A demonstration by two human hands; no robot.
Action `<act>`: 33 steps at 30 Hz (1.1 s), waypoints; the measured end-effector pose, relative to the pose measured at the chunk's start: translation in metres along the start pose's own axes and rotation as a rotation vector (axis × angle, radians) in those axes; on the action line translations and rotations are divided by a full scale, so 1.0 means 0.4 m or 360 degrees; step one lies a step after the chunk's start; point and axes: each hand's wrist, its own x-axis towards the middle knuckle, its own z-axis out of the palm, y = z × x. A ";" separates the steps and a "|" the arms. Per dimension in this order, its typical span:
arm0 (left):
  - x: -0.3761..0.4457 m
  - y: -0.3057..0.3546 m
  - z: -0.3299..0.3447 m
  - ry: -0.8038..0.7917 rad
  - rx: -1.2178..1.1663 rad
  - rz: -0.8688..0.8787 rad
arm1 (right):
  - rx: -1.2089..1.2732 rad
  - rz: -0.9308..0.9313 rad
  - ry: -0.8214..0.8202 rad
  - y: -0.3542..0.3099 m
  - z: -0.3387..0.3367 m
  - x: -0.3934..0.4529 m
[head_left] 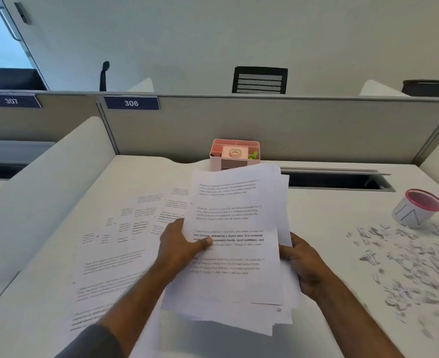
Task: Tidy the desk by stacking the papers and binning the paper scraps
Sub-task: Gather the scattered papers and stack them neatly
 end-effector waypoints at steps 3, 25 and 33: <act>0.020 0.007 -0.013 -0.0174 -0.0341 -0.0251 | 0.0059 0.0018 -0.0011 -0.001 -0.011 -0.007; 0.054 0.155 -0.090 -0.0693 -0.0868 0.0279 | -0.0354 -0.0551 0.0182 -0.131 0.030 -0.013; 0.075 0.205 -0.086 -0.0253 -0.0837 0.0259 | -0.0492 -0.0556 0.0118 -0.166 0.046 -0.007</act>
